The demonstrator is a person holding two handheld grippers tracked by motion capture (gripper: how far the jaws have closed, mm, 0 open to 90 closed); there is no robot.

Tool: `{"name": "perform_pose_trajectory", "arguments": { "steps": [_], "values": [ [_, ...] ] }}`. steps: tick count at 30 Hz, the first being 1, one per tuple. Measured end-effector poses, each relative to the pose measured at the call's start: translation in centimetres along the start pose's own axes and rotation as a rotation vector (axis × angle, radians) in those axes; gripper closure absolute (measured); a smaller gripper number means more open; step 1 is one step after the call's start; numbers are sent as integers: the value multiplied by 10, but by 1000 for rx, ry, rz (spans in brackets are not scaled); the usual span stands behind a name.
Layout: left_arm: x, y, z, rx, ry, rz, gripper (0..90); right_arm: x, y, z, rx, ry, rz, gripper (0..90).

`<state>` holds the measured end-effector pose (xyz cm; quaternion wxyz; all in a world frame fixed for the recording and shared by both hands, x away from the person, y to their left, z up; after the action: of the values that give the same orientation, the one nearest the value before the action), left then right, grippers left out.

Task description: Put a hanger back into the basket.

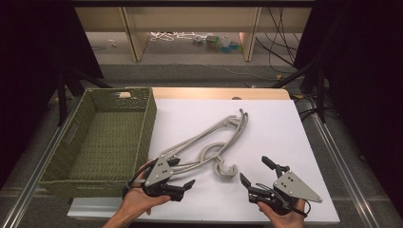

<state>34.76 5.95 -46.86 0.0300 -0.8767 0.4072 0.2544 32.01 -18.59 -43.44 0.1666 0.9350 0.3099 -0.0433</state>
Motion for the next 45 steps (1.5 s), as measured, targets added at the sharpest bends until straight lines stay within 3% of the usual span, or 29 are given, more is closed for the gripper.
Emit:
{"name": "perform_pose_trajectory", "arguments": {
  "steps": [3,7,11,18,25,28,35,41,45],
  "values": [
    [15,-3,4,32,-108,-30,203,0,-1,0,-2,-9,-1,160],
    [30,-6,7,72,-196,-55,218,2,-2,1,-7,-5,-8,165],
    [42,-16,7,127,-278,-96,327,2,-2,1,-5,-8,-20,168],
    [54,-23,12,123,-329,-103,435,4,1,4,10,-6,-17,169],
    [65,-23,14,124,-364,-78,501,3,4,7,22,-10,-14,169],
    [69,-24,15,137,-382,-84,546,3,3,6,14,-9,-15,172],
    [78,-22,14,161,-427,-51,624,-1,2,8,19,-26,-28,175],
    [85,-22,14,146,-445,-46,697,2,1,6,25,-4,-26,184],
    [88,-22,15,138,-461,-51,759,3,1,7,10,-25,-30,188]
  ]
}}
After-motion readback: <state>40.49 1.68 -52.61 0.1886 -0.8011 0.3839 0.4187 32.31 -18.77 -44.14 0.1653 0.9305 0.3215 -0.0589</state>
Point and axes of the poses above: each handheld gripper's, and its own axes: x roughly forward along the jaws, z roughly out of its underside, y roughly to its right, the point moved 7 cm from there along x, roughly forward along the jaws, and after that the axes turned 14 degrees about -x, right-handed, at the moved point
